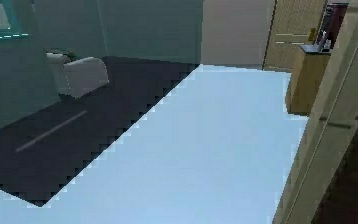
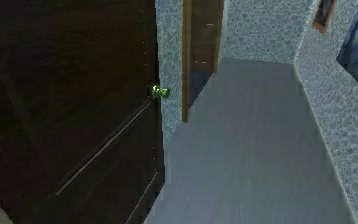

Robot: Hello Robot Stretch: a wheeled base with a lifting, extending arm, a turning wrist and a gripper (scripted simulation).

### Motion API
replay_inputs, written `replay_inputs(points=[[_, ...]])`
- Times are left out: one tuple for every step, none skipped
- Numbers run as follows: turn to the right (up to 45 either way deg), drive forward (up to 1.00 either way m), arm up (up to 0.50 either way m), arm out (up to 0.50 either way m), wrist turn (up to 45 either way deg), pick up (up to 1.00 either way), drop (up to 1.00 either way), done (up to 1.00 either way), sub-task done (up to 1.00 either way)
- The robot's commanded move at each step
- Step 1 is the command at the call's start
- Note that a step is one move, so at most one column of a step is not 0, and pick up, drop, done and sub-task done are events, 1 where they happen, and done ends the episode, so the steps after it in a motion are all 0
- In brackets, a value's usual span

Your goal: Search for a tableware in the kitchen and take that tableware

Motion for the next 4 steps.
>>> replay_inputs(points=[[0.0, 0.75, 0.00, 0.00, 0.0, 0.00, 0.00, 0.00, 0.00], [45.0, 0.00, 0.00, 0.00, 0.0, 0.00, 0.00, 0.00, 0.00], [6.0, 0.00, 0.00, 0.00, 0.0, 0.00, 0.00, 0.00, 0.00], [0.0, 1.00, 0.00, 0.00, 0.0, 0.00, 0.00, 0.00, 0.00]])
